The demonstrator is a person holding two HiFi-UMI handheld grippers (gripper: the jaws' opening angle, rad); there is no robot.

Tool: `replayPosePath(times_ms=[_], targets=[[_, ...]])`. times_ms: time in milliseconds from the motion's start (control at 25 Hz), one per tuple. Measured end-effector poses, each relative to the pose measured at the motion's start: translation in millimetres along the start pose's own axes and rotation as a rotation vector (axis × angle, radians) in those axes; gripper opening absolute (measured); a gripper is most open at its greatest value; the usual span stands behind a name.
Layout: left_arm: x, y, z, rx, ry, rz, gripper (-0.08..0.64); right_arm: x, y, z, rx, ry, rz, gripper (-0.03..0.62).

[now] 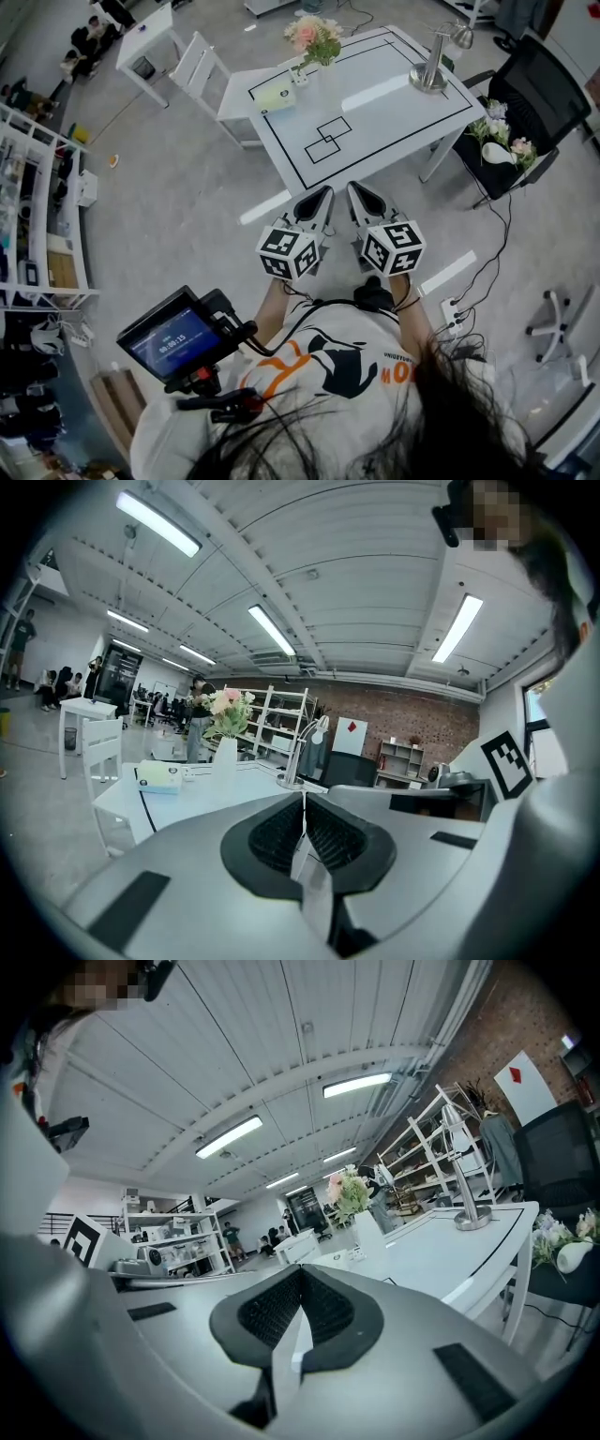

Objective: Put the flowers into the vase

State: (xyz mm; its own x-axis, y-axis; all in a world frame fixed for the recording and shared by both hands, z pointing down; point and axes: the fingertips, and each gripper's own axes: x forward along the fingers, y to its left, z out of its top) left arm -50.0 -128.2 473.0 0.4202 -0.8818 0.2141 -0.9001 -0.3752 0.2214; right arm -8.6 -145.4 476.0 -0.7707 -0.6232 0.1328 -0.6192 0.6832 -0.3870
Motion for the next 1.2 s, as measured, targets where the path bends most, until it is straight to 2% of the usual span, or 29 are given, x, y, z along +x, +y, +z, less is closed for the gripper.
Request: replayPosePath(times_ms=[600,880,1200], targets=[[-88,17,-31,0.006,0.052,-0.154,0.017,-20,81,-44,0.018,-0.047,-0.169,0.014],[-114,7,-39,0.005,0.038,-0.187,0.017,-42,103,-58,-0.003,-0.051,-0.203,0.014],[-120,4,-43,-0.005,0.032,-0.2,0.017,-48,112,-68,-0.025,-0.031,-0.212,0.014]])
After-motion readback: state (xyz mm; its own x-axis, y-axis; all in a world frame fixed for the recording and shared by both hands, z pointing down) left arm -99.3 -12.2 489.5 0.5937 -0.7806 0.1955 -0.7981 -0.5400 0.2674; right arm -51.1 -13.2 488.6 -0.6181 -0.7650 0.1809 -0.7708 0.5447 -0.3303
